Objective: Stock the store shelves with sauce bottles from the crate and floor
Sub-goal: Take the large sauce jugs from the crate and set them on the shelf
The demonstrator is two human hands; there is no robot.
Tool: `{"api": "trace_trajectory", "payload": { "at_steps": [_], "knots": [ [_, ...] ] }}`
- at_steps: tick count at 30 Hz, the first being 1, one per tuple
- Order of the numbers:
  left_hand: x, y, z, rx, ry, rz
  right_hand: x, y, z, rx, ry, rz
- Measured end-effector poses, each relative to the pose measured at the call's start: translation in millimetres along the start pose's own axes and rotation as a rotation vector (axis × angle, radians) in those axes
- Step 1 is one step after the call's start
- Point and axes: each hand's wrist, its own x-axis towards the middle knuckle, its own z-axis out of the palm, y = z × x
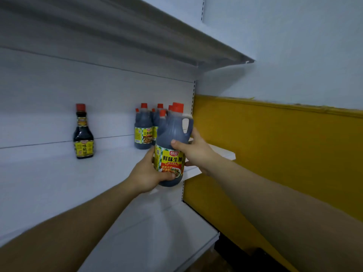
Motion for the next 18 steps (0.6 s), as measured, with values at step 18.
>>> {"api": "trace_trajectory", "payload": {
  "at_steps": [18],
  "knots": [
    [107, -66, 13, 0.032, 0.229, -0.172, 150, 76, 19, -0.144, -0.134, -0.092]
  ]
}}
